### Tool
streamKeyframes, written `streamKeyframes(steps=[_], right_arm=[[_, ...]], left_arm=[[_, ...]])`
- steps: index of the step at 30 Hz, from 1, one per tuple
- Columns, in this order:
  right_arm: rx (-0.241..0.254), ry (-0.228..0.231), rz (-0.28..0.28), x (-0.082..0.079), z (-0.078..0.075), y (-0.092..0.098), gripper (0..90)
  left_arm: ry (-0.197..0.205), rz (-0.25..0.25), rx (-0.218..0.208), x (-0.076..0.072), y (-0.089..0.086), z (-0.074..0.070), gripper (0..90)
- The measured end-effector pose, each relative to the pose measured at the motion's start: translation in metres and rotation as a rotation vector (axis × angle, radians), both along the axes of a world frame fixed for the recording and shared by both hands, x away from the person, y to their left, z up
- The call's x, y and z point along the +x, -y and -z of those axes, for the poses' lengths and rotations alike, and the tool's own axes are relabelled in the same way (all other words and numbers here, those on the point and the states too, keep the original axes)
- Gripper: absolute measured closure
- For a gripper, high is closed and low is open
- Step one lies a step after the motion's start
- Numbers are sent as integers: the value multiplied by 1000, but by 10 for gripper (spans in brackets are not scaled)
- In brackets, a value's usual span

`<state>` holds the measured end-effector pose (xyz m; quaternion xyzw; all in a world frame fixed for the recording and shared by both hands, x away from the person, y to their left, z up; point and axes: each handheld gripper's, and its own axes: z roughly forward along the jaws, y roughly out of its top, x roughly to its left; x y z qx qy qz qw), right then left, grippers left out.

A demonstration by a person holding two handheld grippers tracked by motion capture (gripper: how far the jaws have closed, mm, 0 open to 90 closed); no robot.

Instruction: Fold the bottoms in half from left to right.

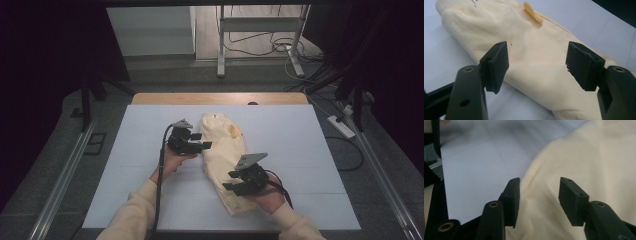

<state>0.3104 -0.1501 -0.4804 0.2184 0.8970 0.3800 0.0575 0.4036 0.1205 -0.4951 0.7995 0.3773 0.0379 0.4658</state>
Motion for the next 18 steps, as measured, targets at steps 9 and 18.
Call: streamKeyframes(steps=[9, 18], right_arm=[[12, 1, 108, 14, -4, 27, 423], [12, -24, 180, 19, 1, 50, 391]], left_arm=[[5, -1, 6, -7, -5, -2, 331], [31, -1, 13, -29, -15, -9, 328]])
